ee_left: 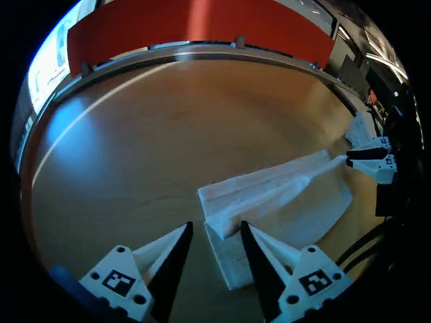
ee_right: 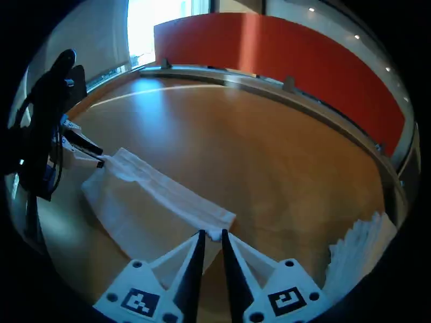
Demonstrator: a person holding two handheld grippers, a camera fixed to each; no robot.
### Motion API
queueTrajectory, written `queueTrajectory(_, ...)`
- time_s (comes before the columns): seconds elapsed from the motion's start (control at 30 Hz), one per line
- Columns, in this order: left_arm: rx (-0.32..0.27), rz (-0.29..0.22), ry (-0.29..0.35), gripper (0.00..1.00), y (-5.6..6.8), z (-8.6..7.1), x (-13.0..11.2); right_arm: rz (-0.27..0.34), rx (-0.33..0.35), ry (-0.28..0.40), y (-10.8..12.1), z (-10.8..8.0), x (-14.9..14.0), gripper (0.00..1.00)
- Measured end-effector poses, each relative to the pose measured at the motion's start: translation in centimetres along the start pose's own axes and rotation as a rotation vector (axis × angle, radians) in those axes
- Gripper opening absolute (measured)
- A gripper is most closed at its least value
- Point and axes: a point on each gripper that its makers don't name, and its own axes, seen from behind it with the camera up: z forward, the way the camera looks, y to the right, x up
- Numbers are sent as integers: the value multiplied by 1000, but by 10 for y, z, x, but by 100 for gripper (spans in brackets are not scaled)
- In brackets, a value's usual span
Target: Fold towel
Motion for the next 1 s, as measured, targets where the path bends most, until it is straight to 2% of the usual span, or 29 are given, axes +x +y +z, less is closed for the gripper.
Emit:
queueTrajectory(0.13,24,3,18,84,-8,-5,3,-2,-28,9,6,-2,3,60)
queueTrajectory(0.33,40,-8,43,84,-14,-14,6,0,-20,13,3,-7,2,88)
queueTrajectory(0.5,29,-29,52,84,-12,-18,6,-7,-17,17,-1,-11,0,91)
queueTrajectory(0.77,23,-33,56,84,-9,-25,1,-6,-17,23,-6,-20,-5,91)
queueTrajectory(1.0,25,-46,52,84,-5,-37,-16,7,-22,24,-10,-35,-16,91)
